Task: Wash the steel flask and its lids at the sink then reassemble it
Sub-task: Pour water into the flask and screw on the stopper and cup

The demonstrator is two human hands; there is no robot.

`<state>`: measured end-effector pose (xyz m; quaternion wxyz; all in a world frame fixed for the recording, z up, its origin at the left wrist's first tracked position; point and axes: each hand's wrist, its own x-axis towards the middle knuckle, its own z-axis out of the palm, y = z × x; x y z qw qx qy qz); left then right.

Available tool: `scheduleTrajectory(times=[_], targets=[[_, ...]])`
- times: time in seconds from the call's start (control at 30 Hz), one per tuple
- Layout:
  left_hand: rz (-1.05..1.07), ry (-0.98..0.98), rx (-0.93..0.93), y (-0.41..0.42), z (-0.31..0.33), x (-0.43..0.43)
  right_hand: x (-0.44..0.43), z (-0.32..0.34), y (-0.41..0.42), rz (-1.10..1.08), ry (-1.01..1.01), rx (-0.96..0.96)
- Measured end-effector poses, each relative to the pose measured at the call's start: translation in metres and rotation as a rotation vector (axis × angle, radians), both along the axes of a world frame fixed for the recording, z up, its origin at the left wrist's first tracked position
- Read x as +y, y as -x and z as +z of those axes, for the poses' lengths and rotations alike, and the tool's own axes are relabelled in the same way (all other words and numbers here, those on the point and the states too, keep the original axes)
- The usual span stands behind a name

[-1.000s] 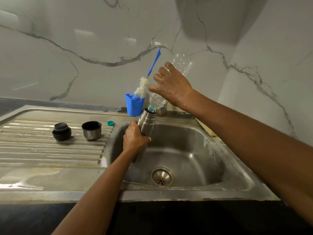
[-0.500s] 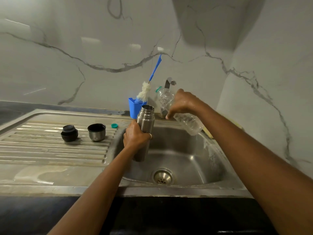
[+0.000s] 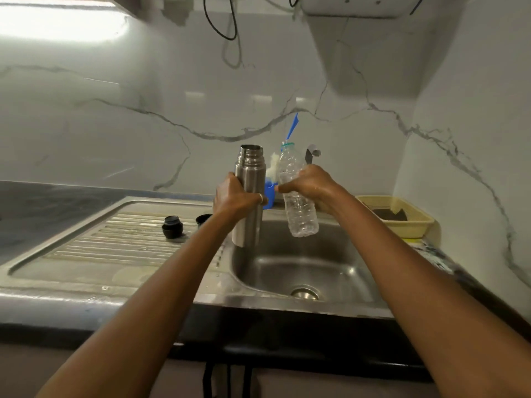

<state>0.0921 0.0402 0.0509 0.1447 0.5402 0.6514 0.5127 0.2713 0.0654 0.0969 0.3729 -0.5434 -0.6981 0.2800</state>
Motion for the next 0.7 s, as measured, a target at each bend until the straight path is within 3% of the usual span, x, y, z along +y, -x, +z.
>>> scheduleTrajectory(times=[0.7], targets=[[0.201,-0.075,0.026,0.157,0.061,-0.009,0.048,-0.013,0.144,0.028,-0.137,0.040]])
